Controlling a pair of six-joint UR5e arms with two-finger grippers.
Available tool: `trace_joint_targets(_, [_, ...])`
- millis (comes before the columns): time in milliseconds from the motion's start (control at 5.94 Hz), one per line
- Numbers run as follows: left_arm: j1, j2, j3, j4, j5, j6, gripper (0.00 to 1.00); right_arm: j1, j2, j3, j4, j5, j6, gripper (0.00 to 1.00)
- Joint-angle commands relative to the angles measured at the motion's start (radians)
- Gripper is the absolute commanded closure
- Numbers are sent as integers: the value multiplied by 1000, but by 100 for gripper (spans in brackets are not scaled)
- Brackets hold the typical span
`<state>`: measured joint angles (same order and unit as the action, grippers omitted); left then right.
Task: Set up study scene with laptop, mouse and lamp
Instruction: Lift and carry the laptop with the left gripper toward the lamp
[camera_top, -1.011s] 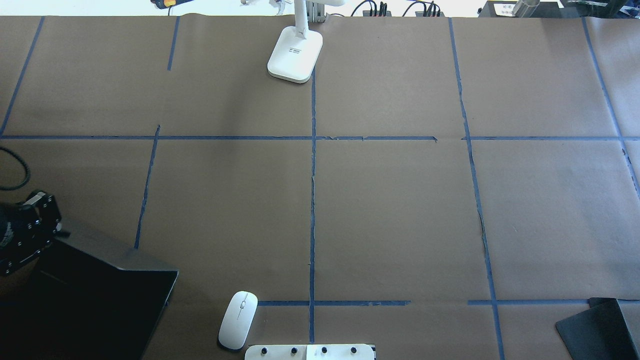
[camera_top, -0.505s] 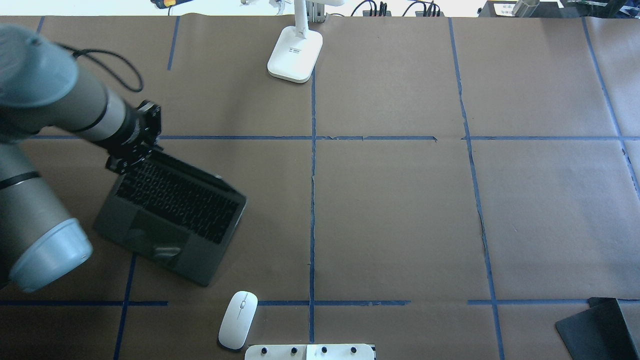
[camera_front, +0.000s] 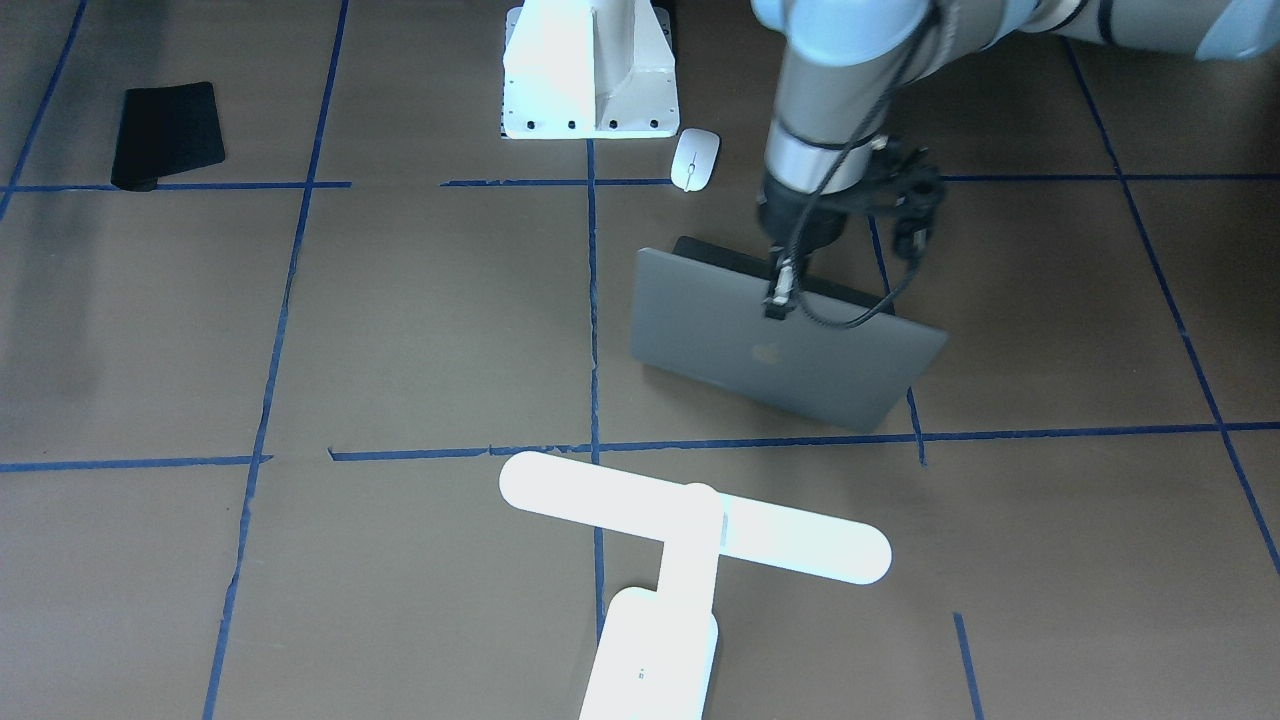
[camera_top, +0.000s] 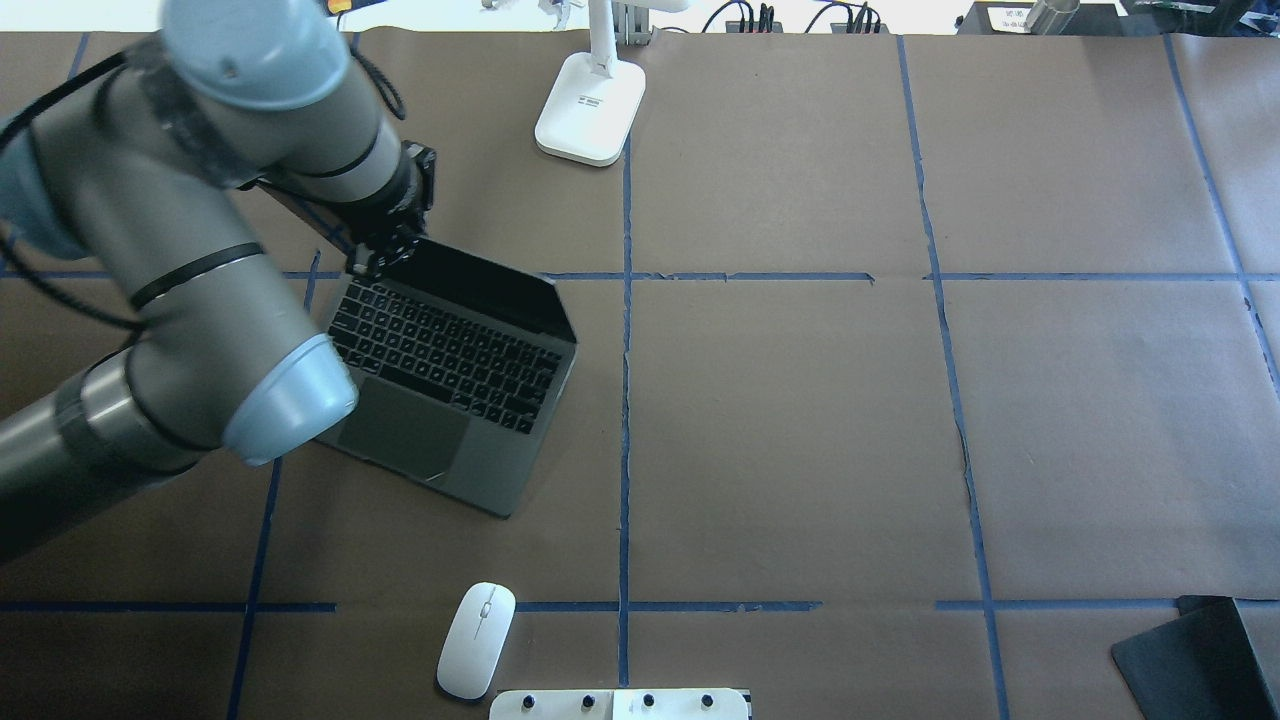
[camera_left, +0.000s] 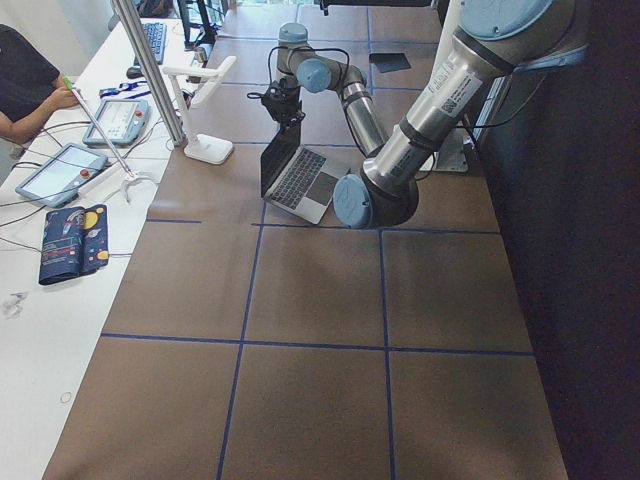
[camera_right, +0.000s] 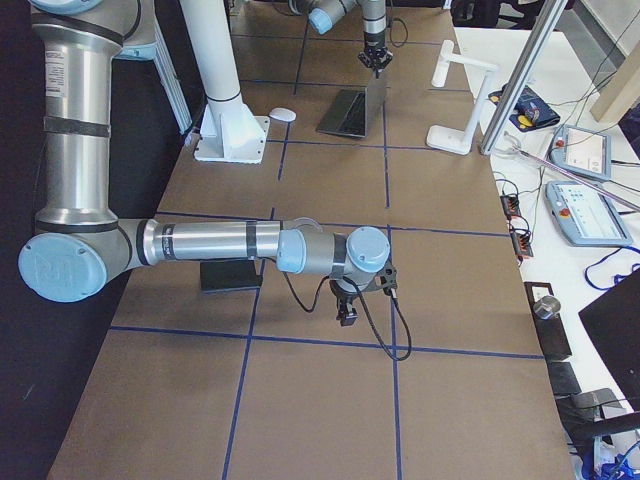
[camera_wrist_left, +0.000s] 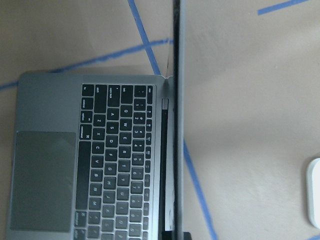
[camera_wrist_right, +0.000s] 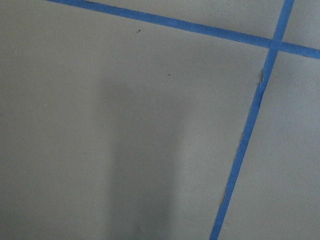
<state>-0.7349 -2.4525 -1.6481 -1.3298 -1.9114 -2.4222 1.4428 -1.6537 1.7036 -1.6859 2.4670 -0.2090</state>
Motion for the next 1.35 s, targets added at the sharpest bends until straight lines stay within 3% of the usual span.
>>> trace_joint_targets(0, [54,-173,178,-5,14,-183,100,-1,2,-11,0,0,0,0])
trace_joint_targets(337, [80,-221,247,-12,60,-292,100,-2,11,-27,0,0,-1,0])
trace_joint_targets(674, [78,-282,385,-86,94,-294,100,-2,11,-27,0,0,0,0])
trace_joint_targets(1179, [55,-287,387,-85,117,-217,100,-2,11,-28,0,0,0,0])
